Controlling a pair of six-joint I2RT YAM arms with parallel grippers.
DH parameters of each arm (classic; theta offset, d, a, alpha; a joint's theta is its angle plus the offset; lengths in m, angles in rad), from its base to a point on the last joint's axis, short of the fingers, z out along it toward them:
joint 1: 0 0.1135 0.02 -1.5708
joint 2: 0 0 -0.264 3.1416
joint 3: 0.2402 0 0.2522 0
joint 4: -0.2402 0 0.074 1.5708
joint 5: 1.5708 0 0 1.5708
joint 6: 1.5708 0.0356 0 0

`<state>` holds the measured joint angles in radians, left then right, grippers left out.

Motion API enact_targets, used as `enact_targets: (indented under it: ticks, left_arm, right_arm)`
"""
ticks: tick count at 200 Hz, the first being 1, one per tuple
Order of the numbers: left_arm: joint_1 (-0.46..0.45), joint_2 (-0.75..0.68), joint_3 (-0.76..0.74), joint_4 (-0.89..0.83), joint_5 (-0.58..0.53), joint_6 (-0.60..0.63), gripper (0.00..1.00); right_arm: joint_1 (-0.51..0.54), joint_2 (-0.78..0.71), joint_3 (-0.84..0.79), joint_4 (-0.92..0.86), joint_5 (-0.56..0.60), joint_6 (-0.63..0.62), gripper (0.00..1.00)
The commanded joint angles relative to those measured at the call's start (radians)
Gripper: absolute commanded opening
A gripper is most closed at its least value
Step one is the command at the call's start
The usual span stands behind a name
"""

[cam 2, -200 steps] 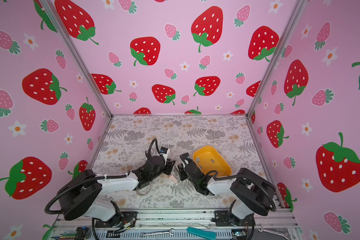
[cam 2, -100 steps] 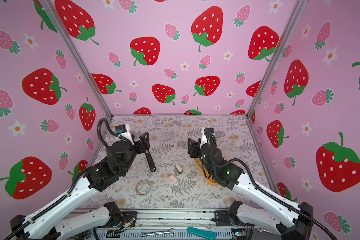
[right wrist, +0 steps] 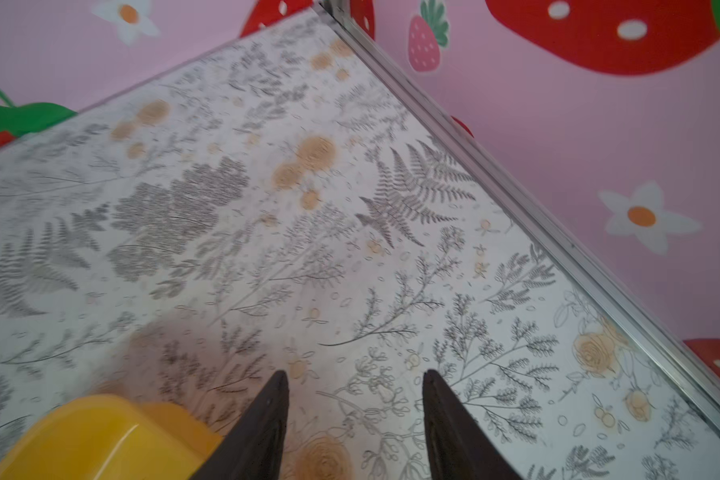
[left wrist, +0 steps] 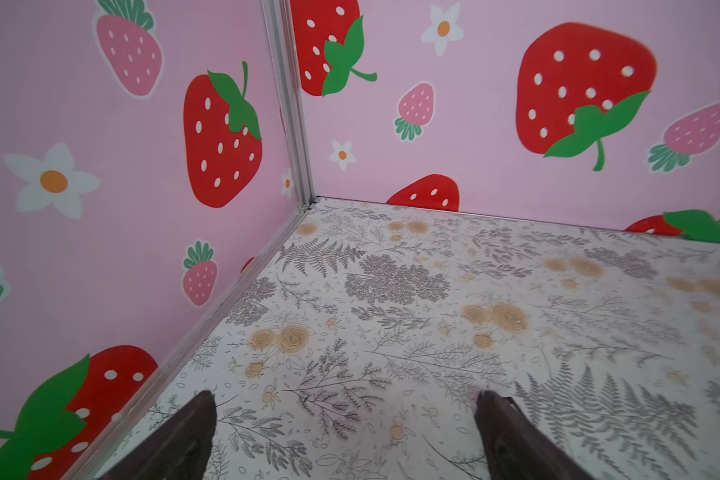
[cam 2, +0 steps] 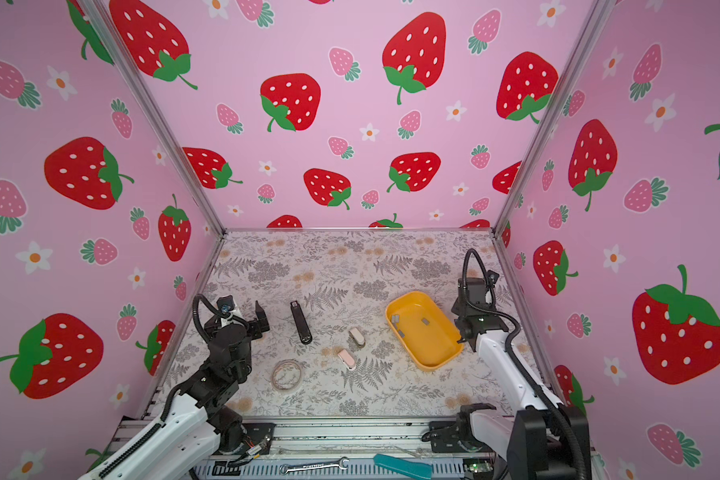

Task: Load the staples into the stapler

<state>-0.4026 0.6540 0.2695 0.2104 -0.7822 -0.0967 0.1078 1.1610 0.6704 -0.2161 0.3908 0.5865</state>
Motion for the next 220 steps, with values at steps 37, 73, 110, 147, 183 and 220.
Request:
enact_targets:
  ticks: [37, 73, 110, 147, 183, 220]
  left_arm:
    - [0.226, 0.202, 0.008, 0.179, 0.115, -0.078, 0.99]
    - [0.308, 0.433, 0.077, 0.213, 0.155, -0.125, 0.99]
    - [0.351, 0.572, 0.086, 0.311, 0.156, -0.134, 0.99]
    - [0.37, 0.619, 0.04, 0.507, 0.309, -0.09, 0.99]
    - [0.387, 0.744, 0.037, 0.678, 0.438, -0.043, 0.99]
    - [0.39, 0.873, 0.029, 0.825, 0.604, 0.032, 0.99]
  right_arm:
    - [-0.087, 0.186, -0.024, 0.115, -0.292, 0.01, 0.39]
    - [-0.084, 0.258, -0.114, 0.235, -0.511, 0.048, 0.39]
    - [-0.057, 0.352, -0.112, 0.283, -0.607, 0.073, 0.38]
    - [0.057, 0.351, -0.099, 0.292, -0.583, 0.097, 0.39]
    - [0.072, 0.29, -0.089, 0.265, -0.502, 0.084, 0.44]
    - [0.073, 0.088, -0.052, 0.218, -0.05, 0.002, 0.62]
